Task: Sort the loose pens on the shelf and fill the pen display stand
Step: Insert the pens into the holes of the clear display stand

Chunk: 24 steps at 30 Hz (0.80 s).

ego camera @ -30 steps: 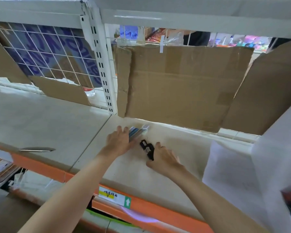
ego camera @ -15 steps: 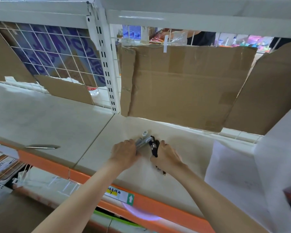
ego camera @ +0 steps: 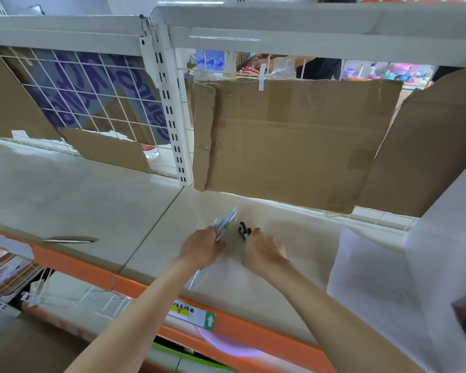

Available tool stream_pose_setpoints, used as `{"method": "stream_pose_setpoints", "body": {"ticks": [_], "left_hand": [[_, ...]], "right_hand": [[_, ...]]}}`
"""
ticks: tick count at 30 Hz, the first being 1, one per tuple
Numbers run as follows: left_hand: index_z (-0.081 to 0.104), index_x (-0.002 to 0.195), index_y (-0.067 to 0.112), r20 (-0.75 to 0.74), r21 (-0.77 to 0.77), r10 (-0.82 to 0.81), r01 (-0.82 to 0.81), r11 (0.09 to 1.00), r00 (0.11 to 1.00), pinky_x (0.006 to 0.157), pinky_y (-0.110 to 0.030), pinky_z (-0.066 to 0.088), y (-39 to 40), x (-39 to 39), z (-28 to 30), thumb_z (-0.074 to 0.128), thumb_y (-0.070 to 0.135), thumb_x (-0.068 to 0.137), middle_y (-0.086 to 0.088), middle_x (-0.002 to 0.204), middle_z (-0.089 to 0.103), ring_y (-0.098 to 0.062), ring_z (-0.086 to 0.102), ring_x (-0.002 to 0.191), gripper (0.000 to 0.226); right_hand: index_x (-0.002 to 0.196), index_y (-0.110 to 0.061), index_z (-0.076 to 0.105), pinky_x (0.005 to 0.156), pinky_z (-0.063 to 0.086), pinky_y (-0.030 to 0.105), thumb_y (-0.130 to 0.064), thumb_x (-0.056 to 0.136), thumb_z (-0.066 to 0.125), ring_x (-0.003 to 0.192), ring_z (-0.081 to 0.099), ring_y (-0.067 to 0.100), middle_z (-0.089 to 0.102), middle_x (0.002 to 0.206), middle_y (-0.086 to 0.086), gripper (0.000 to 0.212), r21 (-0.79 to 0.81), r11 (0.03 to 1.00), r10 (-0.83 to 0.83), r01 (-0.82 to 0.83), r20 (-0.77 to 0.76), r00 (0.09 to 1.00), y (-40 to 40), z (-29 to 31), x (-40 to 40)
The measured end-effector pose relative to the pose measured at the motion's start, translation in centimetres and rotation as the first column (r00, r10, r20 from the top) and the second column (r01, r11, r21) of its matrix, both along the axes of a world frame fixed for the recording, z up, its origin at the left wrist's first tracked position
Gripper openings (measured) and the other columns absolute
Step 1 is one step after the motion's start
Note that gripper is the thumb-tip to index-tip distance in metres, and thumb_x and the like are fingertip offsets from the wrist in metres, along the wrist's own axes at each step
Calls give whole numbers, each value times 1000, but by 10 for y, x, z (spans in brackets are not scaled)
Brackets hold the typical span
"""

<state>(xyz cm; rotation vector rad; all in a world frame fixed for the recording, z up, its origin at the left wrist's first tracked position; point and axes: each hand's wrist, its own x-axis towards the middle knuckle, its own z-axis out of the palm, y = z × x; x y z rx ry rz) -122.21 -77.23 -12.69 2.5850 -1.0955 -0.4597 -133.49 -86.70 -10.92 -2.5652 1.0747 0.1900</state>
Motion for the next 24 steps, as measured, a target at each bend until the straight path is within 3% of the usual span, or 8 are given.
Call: {"method": "stream_pose_setpoints", "body": {"ticks": [4,7,10,13,15,19,21,24], "left_hand": [[44,83,11,-120,-82,37,-47,996,992,66,-30,42,0,-6,-5,51,29,90,-10,90,65,-27,58,80,20],[52,74,15,-391,-234,20,-120,965,920,51,-21,41,-8,-18,-2,49,31,93,8,58,64,-8,53,49,25],[54,66,14,-618,-313,-10,-234,921,786,47,-19,37,-19,-36,3,50,43,94,9,43,52,-7,46,41,40],[62,74,1,-725,-318,-68,-246,915,685,53,-22,39,-23,-44,4,50,47,92,-8,58,58,-17,52,53,52],[66,79,-3,-752,-334,-110,-232,913,649,52,-18,40,-22,-44,4,52,44,92,-8,61,62,-14,55,51,51],[65,73,11,-707,-349,-112,-207,914,699,50,-15,41,-20,-43,5,44,43,96,5,54,60,-9,55,52,44],[67,76,15,-662,-338,-115,-158,928,741,59,-17,43,-17,-43,9,28,54,97,2,66,66,-9,61,63,59],[62,73,14,-533,-289,-73,-101,952,843,60,-23,40,-11,-38,16,18,55,97,-1,71,64,-11,58,65,65]], "right_hand": [[87,-9,42,61,39,28,-10,79,56,85,59,29,53,79,5,16,130,992,-17,5,93,996,-10,-1,-7],[64,-15,44,47,37,21,-18,74,67,56,47,9,47,63,-4,26,348,938,-98,3,257,961,-16,6,-13],[73,-17,56,49,40,19,-21,71,67,57,51,6,55,66,-5,13,424,904,-95,-51,316,944,-13,13,-16],[83,-20,59,45,40,19,-13,73,61,50,50,8,60,67,-1,12,515,848,-30,-126,284,958,-14,18,-21],[90,-12,59,48,43,21,-11,77,62,50,52,11,65,71,5,14,619,768,-13,-165,273,962,-19,21,-26],[91,-10,57,52,48,20,-4,86,55,55,59,13,63,73,6,8,774,595,-73,-217,320,944,-23,23,-30],[86,-14,59,52,49,19,-9,86,57,54,61,10,64,72,4,5,760,618,-76,-201,313,947,-18,22,-27],[70,-20,59,49,45,16,-22,84,57,51,58,9,61,62,-3,14,600,786,10,-149,228,974,-5,19,-16]]}}
